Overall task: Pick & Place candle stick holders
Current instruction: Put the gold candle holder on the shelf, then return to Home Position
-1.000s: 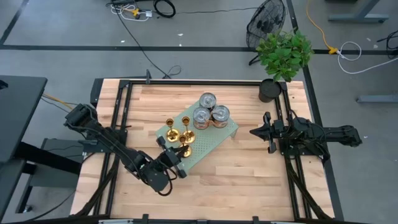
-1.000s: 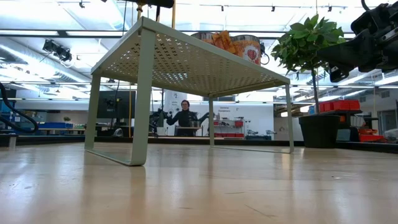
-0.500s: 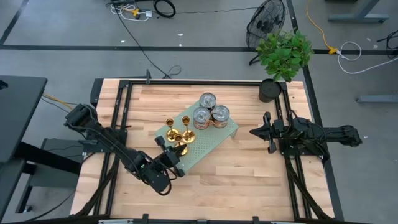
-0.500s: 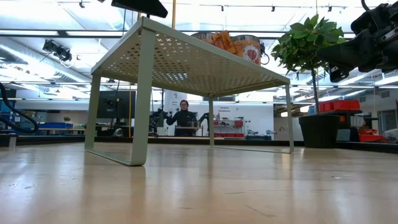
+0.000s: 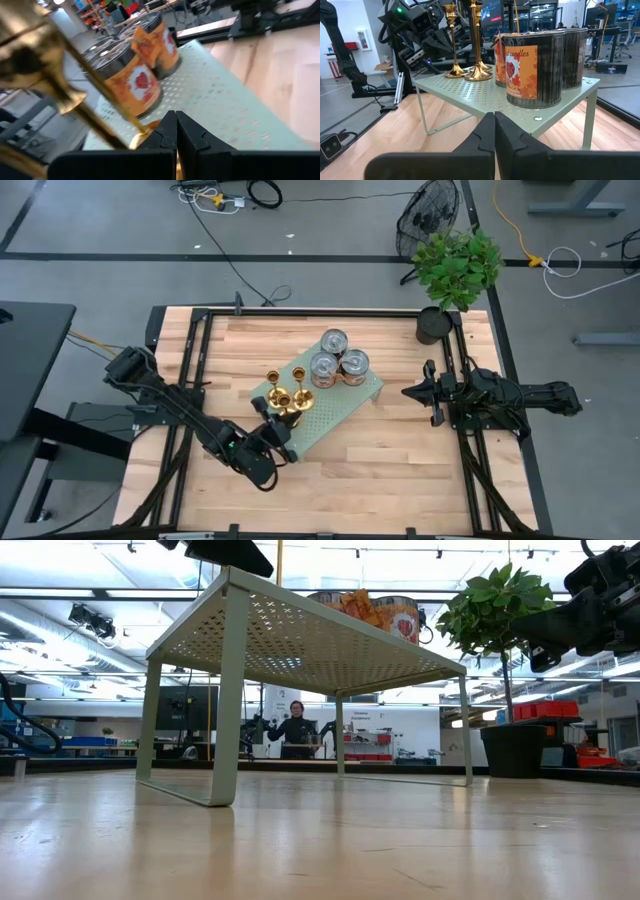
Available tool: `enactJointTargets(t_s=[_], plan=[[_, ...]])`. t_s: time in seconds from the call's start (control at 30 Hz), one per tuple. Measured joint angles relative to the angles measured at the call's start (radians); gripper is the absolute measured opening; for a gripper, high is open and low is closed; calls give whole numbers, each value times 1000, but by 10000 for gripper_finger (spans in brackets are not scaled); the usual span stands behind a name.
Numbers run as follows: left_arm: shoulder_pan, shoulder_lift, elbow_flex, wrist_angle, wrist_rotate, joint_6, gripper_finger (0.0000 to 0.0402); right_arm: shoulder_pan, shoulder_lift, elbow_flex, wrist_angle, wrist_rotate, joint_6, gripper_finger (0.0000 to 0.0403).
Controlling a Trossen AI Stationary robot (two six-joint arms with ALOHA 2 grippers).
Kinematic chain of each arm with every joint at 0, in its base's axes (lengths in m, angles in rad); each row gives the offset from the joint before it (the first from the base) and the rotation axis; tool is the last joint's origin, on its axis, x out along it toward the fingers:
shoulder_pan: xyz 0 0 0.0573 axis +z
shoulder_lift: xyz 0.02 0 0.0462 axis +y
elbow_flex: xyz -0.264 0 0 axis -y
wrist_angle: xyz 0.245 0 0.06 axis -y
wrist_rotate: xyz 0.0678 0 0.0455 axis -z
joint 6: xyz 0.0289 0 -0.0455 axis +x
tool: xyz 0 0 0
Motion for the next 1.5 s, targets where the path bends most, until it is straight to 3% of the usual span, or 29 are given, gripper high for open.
enactJointTargets(t_s=[0.3,0.5,0.73,0.87,1.07,1.23,1.5], plan=[[-8,0,1,162,120,60,0,0,0,0,0,0,0,3],[-65,-1,26,163,214,60,0,0,0,0,0,0,0,3],[-157,-32,29,133,239,21,0,0,0,0,0,0,0,3],[-202,-72,29,72,241,10,0,0,0,0,0,0,0,3],[-244,-116,29,-123,229,-146,0,0,0,0,0,0,0,3],[-246,-121,29,-249,257,-241,0,0,0,0,0,0,0,3],[-222,-129,28,-324,330,-271,0,0,0,0,0,0,0,3]])
